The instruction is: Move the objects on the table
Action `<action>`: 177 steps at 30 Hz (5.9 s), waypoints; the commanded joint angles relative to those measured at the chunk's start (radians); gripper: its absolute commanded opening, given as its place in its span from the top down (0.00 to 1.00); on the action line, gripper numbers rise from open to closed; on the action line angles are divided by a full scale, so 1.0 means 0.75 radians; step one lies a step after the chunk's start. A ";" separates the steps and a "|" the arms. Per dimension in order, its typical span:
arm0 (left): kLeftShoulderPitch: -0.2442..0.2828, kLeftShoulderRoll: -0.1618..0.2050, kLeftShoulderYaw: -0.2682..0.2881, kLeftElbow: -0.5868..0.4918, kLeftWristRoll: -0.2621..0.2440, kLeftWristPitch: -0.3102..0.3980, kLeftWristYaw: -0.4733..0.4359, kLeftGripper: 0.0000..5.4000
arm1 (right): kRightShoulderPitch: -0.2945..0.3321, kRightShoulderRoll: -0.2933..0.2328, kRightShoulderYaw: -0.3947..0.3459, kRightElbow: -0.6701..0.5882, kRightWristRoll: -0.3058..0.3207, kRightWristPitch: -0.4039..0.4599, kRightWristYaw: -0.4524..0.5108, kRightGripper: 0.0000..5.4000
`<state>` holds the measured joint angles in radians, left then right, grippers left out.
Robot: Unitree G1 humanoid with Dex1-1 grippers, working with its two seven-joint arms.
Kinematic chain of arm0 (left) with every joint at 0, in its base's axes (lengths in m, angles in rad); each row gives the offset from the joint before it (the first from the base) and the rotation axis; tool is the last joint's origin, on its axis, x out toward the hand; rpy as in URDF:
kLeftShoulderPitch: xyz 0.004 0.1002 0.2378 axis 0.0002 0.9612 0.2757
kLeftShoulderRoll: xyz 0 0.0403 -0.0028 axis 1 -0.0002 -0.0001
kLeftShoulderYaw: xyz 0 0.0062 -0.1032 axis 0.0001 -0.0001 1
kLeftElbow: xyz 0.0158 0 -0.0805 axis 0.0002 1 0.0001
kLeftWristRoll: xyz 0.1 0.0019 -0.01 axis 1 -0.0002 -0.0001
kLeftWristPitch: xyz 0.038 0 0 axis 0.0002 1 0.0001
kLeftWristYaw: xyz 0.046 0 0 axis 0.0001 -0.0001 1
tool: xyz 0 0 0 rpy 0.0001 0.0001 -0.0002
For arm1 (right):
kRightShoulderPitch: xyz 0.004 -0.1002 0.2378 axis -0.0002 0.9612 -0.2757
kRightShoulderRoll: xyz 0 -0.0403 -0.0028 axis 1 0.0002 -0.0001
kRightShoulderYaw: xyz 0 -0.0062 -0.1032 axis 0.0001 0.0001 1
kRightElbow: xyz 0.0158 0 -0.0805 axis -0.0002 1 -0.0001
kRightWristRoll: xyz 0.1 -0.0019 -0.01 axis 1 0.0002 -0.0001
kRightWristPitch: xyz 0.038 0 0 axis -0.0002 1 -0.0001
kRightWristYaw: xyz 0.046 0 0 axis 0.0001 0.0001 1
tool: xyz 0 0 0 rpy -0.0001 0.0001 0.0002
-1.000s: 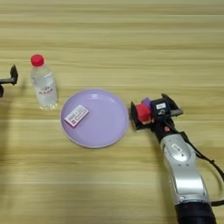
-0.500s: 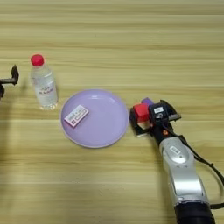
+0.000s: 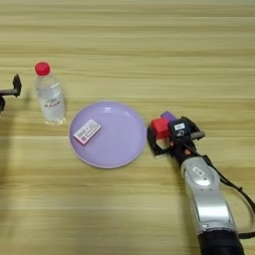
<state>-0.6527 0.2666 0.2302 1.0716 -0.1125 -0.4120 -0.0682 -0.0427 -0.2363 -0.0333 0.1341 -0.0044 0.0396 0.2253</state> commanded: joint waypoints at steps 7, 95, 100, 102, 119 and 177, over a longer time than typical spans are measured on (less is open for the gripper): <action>-0.018 0.000 -0.025 -0.001 0.041 -0.034 0.006 0.00 | -0.008 0.001 0.010 0.008 0.018 0.044 0.023 0.27; 0.006 -0.029 -0.066 0.026 0.088 0.047 0.028 0.00 | 0.010 0.086 0.307 -0.270 0.074 0.162 0.213 0.34; 0.005 -0.027 -0.063 0.026 0.085 0.043 0.030 0.00 | 0.005 0.102 0.281 -0.301 0.099 0.112 0.211 0.24; 0.006 -0.028 -0.061 0.022 0.084 0.040 0.033 0.00 | 0.003 0.103 0.264 -0.319 0.108 0.079 0.206 0.20; 0.006 -0.028 -0.053 0.013 0.079 0.031 0.037 0.00 | -0.263 -0.004 -0.151 0.073 0.063 -0.152 -0.118 0.01; 0.463 -0.322 -0.853 -1.073 0.105 0.535 -0.337 0.00 | -0.457 0.016 -0.166 0.622 0.076 -0.334 -0.180 0.01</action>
<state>-0.2899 0.0376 -0.4141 0.2034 -0.0545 0.0152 -0.3162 -0.3752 -0.2277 -0.1611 0.6030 0.0539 -0.2250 0.0933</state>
